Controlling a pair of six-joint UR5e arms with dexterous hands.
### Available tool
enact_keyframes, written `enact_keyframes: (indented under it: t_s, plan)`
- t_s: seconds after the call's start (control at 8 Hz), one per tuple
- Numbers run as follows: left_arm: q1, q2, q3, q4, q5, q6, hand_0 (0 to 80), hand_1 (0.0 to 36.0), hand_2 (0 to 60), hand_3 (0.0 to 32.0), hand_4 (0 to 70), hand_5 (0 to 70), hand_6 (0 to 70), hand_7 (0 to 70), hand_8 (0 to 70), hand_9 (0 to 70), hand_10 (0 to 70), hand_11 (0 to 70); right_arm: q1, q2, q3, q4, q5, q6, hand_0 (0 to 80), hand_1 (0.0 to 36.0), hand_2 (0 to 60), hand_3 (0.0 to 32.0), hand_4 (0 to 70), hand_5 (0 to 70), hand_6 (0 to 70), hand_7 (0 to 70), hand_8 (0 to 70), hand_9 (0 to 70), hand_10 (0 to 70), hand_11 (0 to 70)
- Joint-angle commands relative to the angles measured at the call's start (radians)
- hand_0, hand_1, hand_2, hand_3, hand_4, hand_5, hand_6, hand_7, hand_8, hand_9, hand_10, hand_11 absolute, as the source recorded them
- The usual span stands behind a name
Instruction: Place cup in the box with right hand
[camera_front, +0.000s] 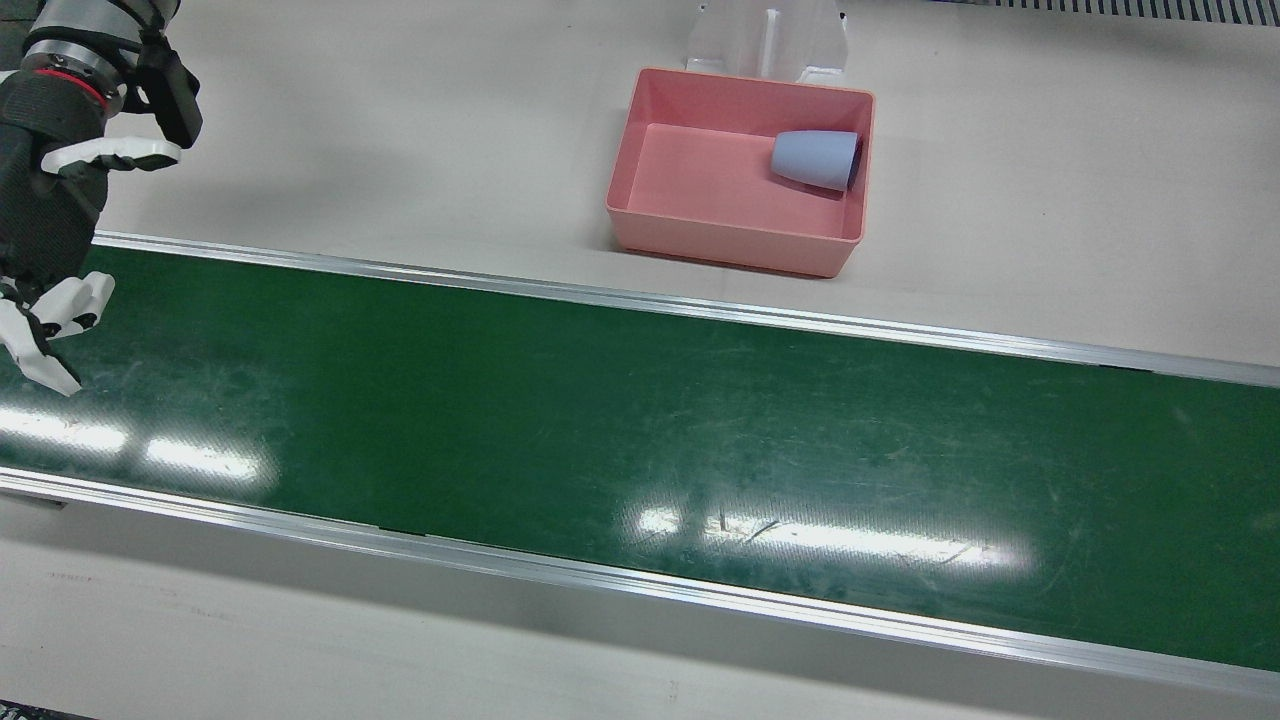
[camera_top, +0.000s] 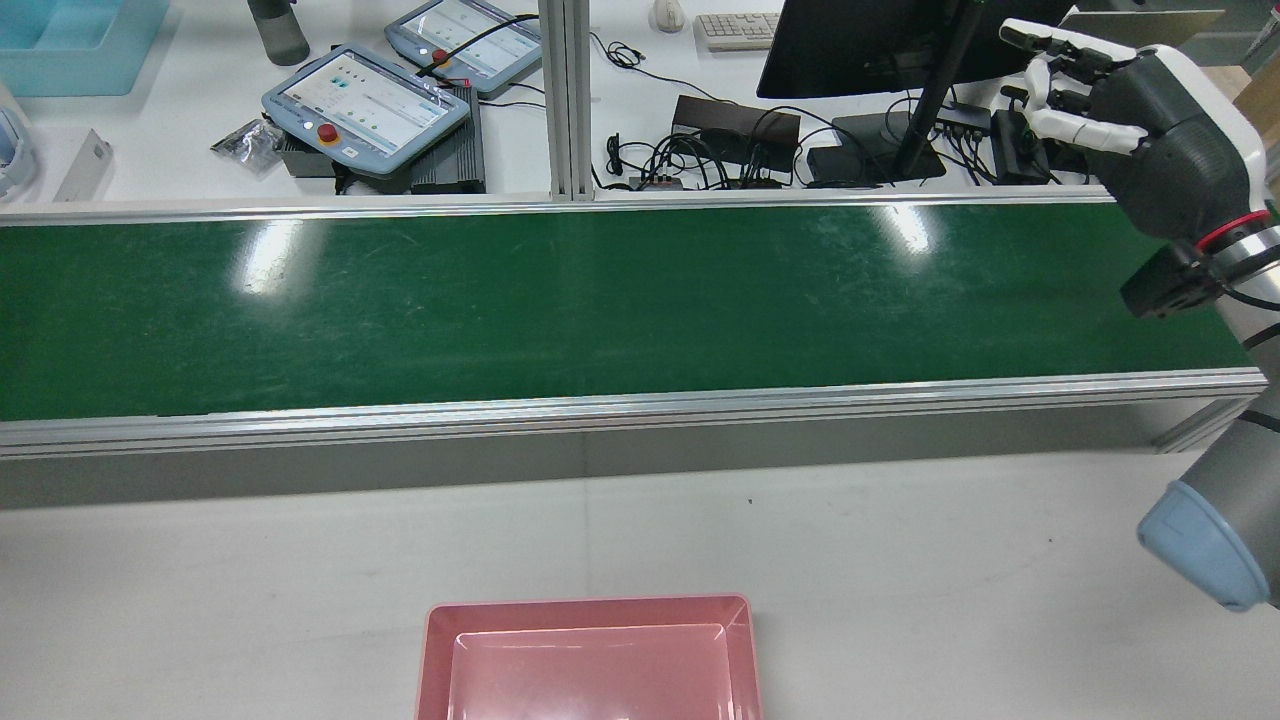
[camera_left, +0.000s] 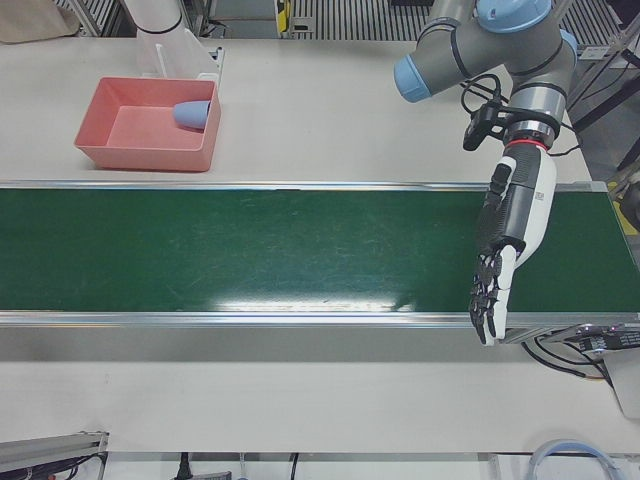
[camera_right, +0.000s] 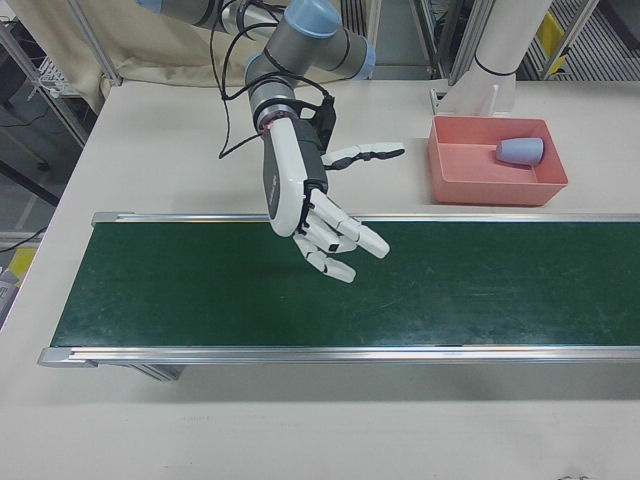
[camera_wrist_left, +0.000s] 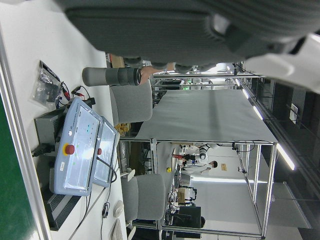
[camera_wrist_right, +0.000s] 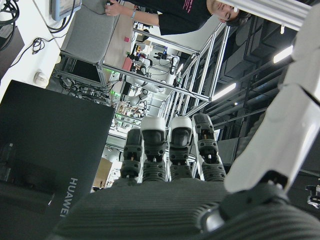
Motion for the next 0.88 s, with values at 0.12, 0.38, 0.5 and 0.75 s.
enact_keyframes:
  t_s: [0.12, 0.38, 0.5, 0.75]
  plan:
    - [0.0, 0.0, 0.0, 0.0, 0.0, 0.0, 0.0, 0.0, 0.0, 0.0, 0.0, 0.0, 0.0, 0.0, 0.0, 0.0, 0.0, 0.0, 0.007, -0.03, -0.064, 0.01, -0.019, 0.019, 46.3, 14.7, 9.4, 0.0, 0.0, 3.3, 4.2, 16.0, 0.0, 1.8, 0.0, 0.0]
    - [0.0, 0.001, 0.002, -0.001, 0.0, 0.0, 0.0, 0.0, 0.0, 0.0, 0.0, 0.0, 0.0, 0.0, 0.0, 0.0, 0.0, 0.0, 0.03, -0.015, -0.062, 0.01, -0.019, 0.022, 46.5, 14.4, 7.1, 0.0, 0.0, 3.5, 1.7, 1.9, 0.0, 0.0, 0.0, 0.0]
    - [0.0, 0.002, 0.002, -0.001, 0.0, 0.0, 0.0, 0.0, 0.0, 0.0, 0.0, 0.0, 0.0, 0.0, 0.0, 0.0, 0.0, 0.0, 0.057, -0.018, -0.061, 0.01, -0.021, 0.025, 44.3, 11.2, 4.7, 0.0, 0.0, 2.7, 1.7, 1.4, 0.0, 1.1, 0.0, 0.0]
    - [0.0, 0.002, -0.001, 0.0, 0.0, 0.0, 0.0, 0.0, 0.0, 0.0, 0.0, 0.0, 0.0, 0.0, 0.0, 0.0, 0.0, 0.0, 0.061, -0.044, -0.061, 0.01, -0.021, 0.045, 43.7, 11.0, 6.6, 0.0, 0.9, 2.6, 2.5, 5.8, 0.1, 2.4, 0.0, 0.0]
